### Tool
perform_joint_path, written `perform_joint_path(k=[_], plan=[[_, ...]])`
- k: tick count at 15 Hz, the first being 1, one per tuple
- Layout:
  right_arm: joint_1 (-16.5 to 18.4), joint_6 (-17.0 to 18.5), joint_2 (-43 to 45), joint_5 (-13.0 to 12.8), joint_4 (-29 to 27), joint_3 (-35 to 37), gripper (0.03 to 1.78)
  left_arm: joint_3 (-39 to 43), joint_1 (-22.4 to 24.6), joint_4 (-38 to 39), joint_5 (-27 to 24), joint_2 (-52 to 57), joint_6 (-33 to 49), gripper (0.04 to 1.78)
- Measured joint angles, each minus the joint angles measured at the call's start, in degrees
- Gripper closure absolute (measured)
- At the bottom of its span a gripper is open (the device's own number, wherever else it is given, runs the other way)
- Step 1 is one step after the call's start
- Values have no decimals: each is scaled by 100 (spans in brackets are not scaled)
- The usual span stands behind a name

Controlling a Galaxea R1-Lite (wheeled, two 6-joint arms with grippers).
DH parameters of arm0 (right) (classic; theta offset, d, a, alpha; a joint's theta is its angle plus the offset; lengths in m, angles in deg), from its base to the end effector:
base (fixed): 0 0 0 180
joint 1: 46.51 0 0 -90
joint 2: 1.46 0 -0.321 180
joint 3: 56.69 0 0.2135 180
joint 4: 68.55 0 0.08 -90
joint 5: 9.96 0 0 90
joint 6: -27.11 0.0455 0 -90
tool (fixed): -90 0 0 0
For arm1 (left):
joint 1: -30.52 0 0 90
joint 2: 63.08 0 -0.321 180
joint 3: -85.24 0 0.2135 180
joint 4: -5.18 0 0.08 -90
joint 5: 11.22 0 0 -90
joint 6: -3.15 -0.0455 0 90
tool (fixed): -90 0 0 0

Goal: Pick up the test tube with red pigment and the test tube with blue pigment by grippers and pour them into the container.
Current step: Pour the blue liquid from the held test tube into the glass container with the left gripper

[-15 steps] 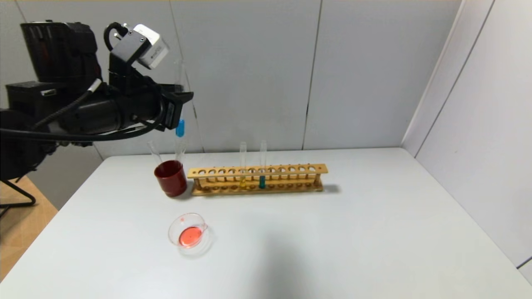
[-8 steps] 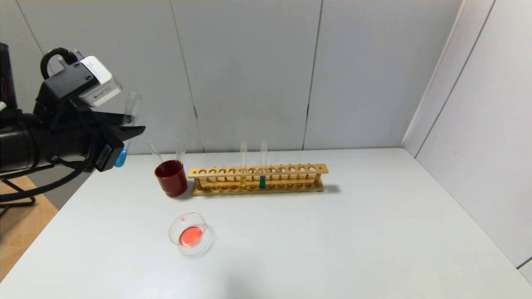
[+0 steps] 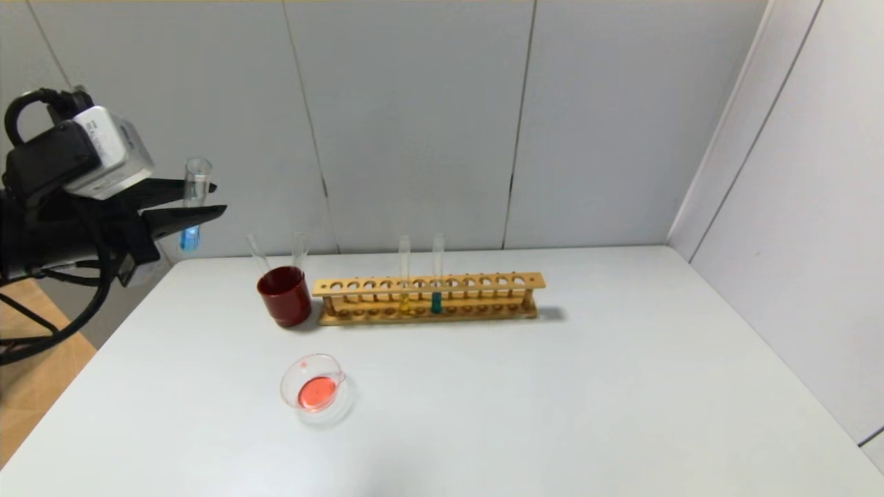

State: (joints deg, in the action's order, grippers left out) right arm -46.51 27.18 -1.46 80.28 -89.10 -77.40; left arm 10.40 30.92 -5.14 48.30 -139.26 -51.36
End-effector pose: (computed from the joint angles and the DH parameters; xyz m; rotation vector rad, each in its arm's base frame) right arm 0.0042 0.0002 0.0759 0.0012 -0.0028 0.0042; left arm 0.2537 -0.0213 0.2826 0.8710 -0.0653 -0.5745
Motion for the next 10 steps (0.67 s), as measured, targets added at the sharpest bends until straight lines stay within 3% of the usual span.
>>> perform_joint_path(k=[2, 10], plan=[[0, 2, 0, 0, 0, 0, 6, 76, 224, -66, -266, -52, -625, 151], [0, 2, 0, 0, -2, 0, 6, 257, 304, -271, -243, -340, -2042, 151]])
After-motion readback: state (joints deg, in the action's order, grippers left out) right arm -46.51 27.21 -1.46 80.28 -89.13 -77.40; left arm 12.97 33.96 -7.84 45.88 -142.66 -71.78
